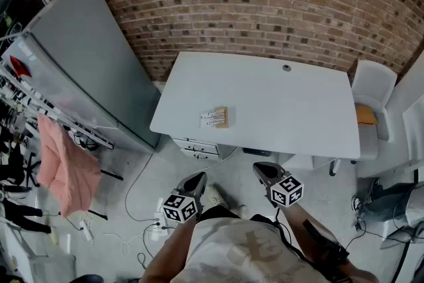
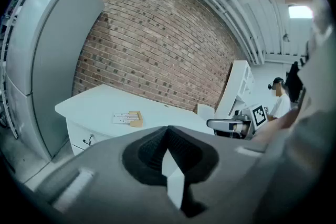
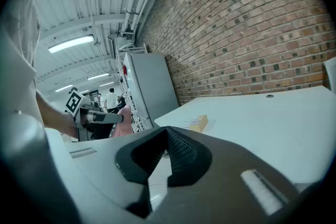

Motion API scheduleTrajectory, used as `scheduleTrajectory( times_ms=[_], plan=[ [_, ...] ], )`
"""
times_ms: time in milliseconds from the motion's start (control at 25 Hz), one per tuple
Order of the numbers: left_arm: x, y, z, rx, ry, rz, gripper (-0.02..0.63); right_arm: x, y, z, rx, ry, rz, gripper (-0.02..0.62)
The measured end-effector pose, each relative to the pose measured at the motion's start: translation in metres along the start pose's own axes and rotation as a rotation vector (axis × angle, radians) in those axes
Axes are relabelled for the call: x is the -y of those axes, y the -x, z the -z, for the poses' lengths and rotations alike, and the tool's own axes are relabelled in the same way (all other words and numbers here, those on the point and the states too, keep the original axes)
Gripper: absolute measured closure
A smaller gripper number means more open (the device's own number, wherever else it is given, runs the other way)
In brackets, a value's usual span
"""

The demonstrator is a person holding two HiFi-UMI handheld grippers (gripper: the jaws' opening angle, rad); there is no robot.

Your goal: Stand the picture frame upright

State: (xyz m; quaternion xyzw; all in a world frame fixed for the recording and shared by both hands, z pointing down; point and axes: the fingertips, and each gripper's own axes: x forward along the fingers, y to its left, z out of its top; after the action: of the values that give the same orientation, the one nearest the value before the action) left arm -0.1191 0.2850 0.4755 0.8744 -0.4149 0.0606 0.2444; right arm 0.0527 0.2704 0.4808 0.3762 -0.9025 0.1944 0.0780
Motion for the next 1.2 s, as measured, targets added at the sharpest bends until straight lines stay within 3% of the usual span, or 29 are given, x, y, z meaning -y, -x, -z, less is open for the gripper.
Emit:
scheduleTrajectory(
  times_ms=[440, 760, 1200],
  plan=[
    [-0.017, 0.018, -0.004, 0.001, -0.043, -0.061, 0.603, -0.002, -0.005, -0.01, 0.022, 0.017, 0.005, 0.588],
    [-0.015, 0.008, -0.01, -0.006, -0.067, -0.058, 0.603, 0.003, -0.005, -0.01, 0.018, 0.03, 0.0, 0.588],
    [-0.043, 0.013, -0.003, -0.04, -0.035, -0.094, 0.603, 0.003, -0.037, -0.007, -0.003, 0.009, -0.013, 0.588]
  ],
)
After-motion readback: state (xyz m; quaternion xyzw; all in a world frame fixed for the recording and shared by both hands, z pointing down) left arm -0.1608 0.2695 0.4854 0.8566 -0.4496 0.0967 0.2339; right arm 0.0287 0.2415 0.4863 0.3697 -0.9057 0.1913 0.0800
